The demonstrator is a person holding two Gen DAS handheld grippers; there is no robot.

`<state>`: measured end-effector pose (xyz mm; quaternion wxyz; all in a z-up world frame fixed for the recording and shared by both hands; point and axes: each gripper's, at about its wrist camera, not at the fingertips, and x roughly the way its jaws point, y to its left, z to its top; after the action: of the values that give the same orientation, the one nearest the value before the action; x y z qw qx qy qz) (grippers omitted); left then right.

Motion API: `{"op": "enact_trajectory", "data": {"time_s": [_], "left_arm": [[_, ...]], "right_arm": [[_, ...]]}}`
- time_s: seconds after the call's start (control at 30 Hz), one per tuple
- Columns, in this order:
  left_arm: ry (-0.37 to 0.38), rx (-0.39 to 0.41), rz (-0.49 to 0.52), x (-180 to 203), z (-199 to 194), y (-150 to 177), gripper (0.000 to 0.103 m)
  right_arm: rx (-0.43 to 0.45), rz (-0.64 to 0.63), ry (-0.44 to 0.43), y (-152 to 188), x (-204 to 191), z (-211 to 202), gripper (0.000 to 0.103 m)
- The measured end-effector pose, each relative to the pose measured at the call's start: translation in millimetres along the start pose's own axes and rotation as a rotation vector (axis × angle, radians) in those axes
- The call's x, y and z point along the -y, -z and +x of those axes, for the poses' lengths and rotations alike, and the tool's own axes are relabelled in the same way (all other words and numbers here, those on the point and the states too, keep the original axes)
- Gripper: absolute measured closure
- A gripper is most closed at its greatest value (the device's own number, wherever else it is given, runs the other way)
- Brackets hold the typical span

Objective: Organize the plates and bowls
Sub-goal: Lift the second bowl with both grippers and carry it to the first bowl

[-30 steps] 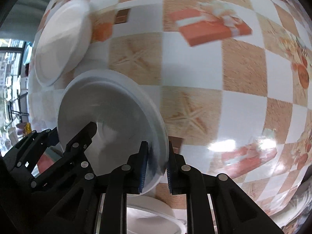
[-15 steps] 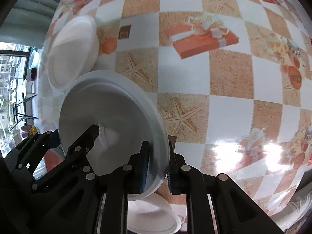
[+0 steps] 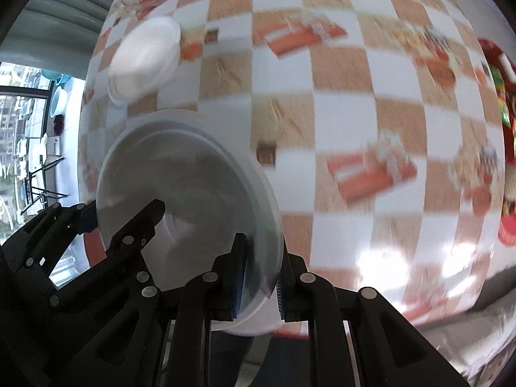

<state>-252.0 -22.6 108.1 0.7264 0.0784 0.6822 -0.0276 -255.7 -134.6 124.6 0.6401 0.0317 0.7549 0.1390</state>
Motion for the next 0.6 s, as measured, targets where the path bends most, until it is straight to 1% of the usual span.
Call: {"op": "enact_trajectory", "data": {"time_s": [0.13,0.27,0.33,0.57,0.6], "left_arm": [[0.019,-0.040,0.053,17,7,25,0.067],[0.036,-0.086,0.114,32,17,43,0.067],[0.047,-0.107,0.121,35,21,47,0.067],[0.048,-0.136,0.136,38,31,55,0.067],[0.047,-0.139,0.133,38,32,58,0.066]], "right_arm": [[-0.045,0.056,-0.004,31,12,13,0.085],[-0.087,0.101,-0.011,50,20,26,0.085],[-0.098,0.111,-0.014,54,22,30,0.085],[-0.118,0.120,-0.012,58,20,41,0.085],[-0.120,0.121,-0.013,58,20,42,0.085]]}}
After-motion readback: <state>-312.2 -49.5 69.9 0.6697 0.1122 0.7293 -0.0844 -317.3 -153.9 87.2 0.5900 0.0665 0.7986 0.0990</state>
